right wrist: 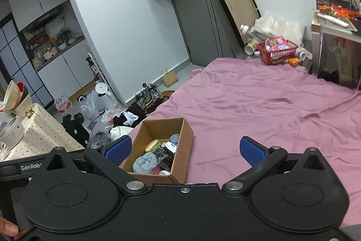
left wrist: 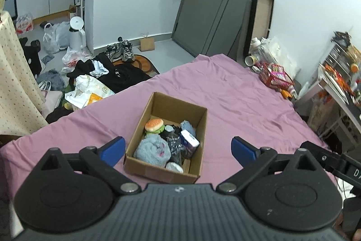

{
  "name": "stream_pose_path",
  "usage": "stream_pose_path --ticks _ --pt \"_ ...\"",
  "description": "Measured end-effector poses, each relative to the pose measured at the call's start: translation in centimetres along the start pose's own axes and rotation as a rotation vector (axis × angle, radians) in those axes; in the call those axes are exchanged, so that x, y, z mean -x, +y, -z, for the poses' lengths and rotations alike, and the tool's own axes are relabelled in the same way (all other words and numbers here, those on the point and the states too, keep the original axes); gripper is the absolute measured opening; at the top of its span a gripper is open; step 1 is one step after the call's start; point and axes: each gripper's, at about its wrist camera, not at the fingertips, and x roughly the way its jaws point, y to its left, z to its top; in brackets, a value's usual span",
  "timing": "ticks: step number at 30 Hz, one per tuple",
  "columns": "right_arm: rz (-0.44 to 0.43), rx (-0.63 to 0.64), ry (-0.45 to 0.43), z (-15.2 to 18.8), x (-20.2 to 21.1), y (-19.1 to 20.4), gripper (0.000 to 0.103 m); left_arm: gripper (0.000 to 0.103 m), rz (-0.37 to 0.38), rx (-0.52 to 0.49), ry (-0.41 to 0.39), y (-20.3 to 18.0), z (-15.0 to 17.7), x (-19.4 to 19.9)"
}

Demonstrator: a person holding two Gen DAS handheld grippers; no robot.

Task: Organize soft objects

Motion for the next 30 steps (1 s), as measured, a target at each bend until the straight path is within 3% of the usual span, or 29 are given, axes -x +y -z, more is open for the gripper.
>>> stream_pose_path --ticks 11,30 --pt "-0.023 -0.005 0.011 1.9 3.6 0.7 0.103 0.100 0.024 -0.054 -0.025 -0.7 2.5 5.4" --pt "0.043 0.052 0.003 4.0 8.5 1.4 0.103 0.100 0.010 -0.102 -0.084 -0.9 6.7 11.2"
